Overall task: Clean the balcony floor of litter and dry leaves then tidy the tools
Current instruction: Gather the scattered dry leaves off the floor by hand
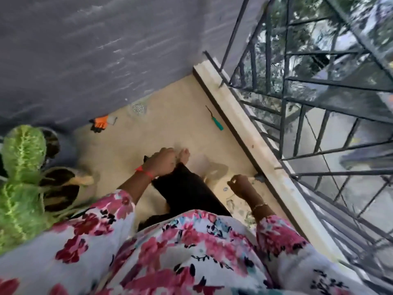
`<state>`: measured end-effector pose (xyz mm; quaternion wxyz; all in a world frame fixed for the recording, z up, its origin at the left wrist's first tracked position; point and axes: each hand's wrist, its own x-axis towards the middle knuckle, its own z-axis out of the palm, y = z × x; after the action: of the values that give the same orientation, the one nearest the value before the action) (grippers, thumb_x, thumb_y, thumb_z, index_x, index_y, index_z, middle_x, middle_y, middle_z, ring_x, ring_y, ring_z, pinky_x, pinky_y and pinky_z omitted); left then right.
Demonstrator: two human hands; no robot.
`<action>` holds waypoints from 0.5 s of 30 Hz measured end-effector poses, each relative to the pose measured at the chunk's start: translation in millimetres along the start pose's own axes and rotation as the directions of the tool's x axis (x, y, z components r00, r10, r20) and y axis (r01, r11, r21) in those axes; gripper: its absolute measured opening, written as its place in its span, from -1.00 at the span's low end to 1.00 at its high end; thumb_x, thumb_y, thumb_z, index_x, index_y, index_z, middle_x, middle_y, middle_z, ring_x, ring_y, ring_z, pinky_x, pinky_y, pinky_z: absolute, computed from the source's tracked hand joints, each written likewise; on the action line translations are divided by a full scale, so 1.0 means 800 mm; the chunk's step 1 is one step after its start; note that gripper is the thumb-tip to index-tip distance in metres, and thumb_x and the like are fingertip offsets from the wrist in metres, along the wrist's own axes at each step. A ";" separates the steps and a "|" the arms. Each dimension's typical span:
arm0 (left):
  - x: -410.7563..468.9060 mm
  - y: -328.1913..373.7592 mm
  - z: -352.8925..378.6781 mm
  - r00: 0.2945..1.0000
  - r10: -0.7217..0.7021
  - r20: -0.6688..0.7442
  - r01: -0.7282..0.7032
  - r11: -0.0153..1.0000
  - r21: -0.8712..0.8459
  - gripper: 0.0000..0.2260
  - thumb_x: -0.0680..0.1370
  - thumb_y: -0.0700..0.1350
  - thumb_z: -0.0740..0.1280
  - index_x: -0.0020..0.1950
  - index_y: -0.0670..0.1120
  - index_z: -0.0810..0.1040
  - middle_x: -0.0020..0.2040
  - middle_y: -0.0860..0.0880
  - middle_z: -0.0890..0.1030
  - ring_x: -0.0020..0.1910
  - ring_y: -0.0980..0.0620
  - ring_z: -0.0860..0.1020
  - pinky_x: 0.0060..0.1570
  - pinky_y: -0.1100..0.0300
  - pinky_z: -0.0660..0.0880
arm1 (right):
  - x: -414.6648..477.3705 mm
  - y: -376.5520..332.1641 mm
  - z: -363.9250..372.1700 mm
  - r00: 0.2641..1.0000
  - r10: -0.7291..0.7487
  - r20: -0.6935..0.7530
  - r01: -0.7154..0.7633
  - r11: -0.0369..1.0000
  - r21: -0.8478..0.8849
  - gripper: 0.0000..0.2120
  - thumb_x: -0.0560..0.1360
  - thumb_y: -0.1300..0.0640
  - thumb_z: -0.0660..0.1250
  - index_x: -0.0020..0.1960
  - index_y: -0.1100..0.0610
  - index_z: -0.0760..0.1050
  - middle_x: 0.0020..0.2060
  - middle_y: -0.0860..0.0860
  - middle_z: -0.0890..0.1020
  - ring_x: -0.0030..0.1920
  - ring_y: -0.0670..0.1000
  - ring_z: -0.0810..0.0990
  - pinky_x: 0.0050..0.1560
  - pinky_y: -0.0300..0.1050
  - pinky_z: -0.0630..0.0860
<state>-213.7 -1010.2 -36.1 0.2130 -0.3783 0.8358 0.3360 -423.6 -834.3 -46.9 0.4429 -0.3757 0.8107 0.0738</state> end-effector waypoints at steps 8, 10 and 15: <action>0.158 0.012 -0.119 0.975 0.179 0.130 -0.201 0.962 0.183 -0.68 0.53 -0.27 0.19 0.28 -0.20 0.43 0.29 -0.14 0.42 0.33 -0.13 0.32 0.27 0.02 0.31 | 0.094 -0.049 -0.100 0.974 0.218 -0.067 -0.183 0.921 0.343 -0.67 0.59 0.11 0.19 0.17 0.35 0.51 0.17 0.25 0.55 0.20 0.22 0.48 0.10 -0.10 0.36; 0.196 0.029 -0.149 0.955 0.247 0.166 -0.283 0.927 0.247 -0.68 0.54 -0.26 0.18 0.30 -0.19 0.42 0.30 -0.12 0.41 0.32 -0.11 0.32 0.25 0.04 0.32 | 0.106 -0.062 -0.129 0.965 0.244 -0.096 -0.178 0.878 0.444 -0.65 0.59 0.08 0.19 0.21 0.33 0.50 0.19 0.23 0.54 0.21 0.20 0.47 0.12 -0.11 0.37; 0.268 0.091 -0.187 0.834 0.409 0.371 -0.540 0.743 0.395 -0.66 0.52 -0.27 0.18 0.29 -0.20 0.44 0.28 -0.15 0.43 0.28 -0.13 0.37 0.24 0.01 0.35 | 0.108 -0.065 -0.161 0.890 0.438 -0.130 -0.216 0.655 0.724 -0.66 0.58 0.08 0.22 0.18 0.33 0.52 0.13 0.26 0.57 0.17 0.20 0.51 0.06 -0.12 0.38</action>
<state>-419.3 -1187.5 -35.9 0.3149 -0.0377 0.9258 0.2057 -502.1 -976.3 -25.9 0.4042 -0.0350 0.8891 -0.2117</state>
